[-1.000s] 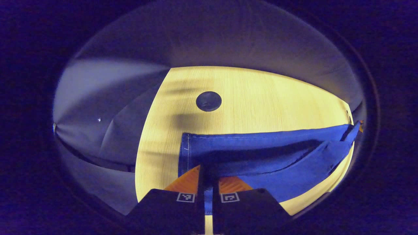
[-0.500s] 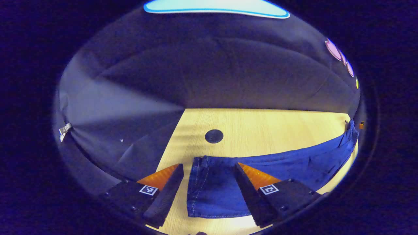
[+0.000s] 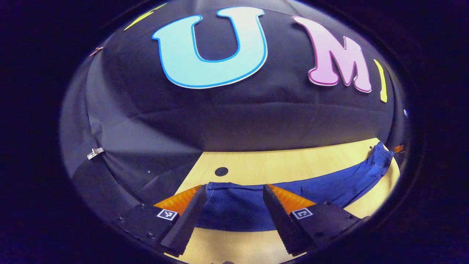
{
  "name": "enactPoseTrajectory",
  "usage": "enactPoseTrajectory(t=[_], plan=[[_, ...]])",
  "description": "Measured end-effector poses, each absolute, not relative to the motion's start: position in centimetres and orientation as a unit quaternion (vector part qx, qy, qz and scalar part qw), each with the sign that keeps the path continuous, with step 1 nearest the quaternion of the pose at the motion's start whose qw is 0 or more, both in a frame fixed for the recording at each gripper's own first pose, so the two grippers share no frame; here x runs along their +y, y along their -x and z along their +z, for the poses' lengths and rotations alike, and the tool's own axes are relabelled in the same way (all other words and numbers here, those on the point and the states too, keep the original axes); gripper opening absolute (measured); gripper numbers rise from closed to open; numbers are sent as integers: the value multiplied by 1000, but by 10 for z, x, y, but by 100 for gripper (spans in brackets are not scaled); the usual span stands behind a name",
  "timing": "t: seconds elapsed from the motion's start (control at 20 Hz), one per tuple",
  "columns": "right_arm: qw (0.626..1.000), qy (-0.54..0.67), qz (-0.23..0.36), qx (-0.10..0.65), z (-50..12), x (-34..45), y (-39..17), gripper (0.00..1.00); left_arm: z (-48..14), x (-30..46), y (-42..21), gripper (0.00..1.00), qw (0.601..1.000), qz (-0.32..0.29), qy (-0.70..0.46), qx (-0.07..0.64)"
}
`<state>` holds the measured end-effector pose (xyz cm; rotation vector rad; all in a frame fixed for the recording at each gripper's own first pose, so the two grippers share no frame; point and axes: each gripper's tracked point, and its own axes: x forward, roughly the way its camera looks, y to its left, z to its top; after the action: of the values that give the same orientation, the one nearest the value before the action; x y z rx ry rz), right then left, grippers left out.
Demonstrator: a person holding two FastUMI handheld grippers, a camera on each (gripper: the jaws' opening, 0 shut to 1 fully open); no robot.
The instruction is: Grasp the waist and the cuffs of the jeans and fold them to make the two legs overlap; first hold the waist and fold one-third of the jeans toward the cuffs, then hold the cuffs and fold the remaining one-third in the same direction to finish folding.
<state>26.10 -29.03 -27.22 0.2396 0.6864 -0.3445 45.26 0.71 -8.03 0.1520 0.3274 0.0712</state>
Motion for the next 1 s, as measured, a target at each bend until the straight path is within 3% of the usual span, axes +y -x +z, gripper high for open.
enactPoseTrajectory(t=[0.2,0.4,0.55,0.75,0.8,1.0], plan=[[906,-191,-207,315,-303,-317,-292,99,-95,-73,-420,97,984,-25,12,176],[884,-258,-226,319,-319,-325,-296,98,-92,-95,-414,98,980,-50,-47,186],[891,-239,-222,316,-307,-329,-290,100,-86,-109,-411,97,978,-56,-67,188],[887,-259,-208,321,-299,-318,-291,53,-80,-137,-401,97,980,-71,-52,180],[890,-257,-208,316,-300,-316,-291,32,-80,-141,-399,97,979,-76,-49,182],[927,-174,-174,284,-281,-301,-300,12,-81,-140,-392,97,980,-75,-57,176]])
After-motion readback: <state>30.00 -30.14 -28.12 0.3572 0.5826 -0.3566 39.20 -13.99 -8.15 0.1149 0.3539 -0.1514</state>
